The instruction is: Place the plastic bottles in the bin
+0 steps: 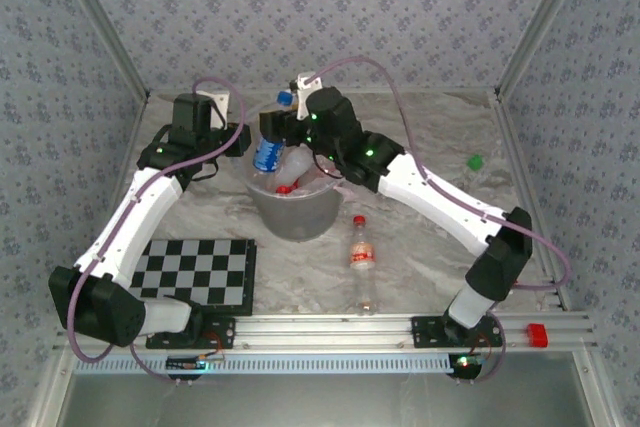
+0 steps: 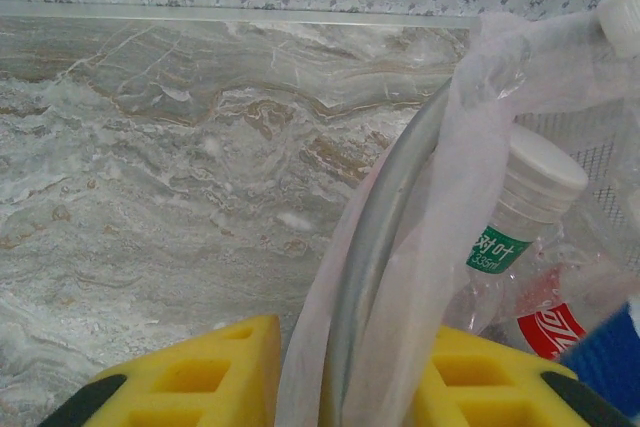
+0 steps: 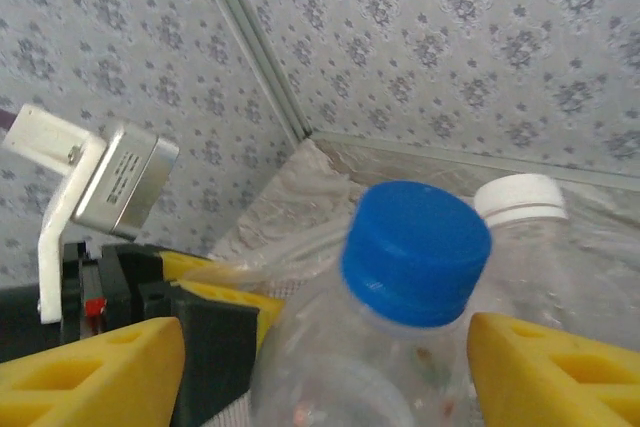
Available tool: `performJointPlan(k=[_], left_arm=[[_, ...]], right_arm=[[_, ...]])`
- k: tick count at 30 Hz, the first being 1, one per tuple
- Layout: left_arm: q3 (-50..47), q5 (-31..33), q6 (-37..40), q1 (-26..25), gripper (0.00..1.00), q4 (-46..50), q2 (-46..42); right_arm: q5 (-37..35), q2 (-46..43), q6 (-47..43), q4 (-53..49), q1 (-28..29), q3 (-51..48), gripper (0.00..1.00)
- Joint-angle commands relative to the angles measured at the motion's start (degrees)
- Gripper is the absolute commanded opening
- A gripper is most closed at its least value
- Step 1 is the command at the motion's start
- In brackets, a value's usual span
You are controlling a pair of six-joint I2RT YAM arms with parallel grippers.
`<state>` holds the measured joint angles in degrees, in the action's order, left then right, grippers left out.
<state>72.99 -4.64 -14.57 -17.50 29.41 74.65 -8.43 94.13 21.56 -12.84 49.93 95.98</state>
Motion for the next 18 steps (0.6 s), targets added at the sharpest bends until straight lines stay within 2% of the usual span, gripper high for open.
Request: performJointPlan(k=[1,4,11,18], left_arm=[[-0.06,-0.17,0.58,-0.35,0.33,1.75,-0.29],[-0.15,-0.26,0.51,-0.37,0.33,1.79,-0.32],[-0.10,0.12,0.37,-0.36,0.33,1.78,-1.02],[-0.52,1.21,0.33,0.17,0.33,0.83,-3.91]], right_arm=[[-2.74,-3.60,-4.35,-11.48,0.05,4.83,0.77],[-2.39,-2.56,-4.51,-16.79,-1.30,9.92,0.72],[1.36,8.49,-4.62,-25.28,-4.67,24.41,0.48],[6.70,18.54,-2.71,-31.59,-5.04,34.81,0.44]])
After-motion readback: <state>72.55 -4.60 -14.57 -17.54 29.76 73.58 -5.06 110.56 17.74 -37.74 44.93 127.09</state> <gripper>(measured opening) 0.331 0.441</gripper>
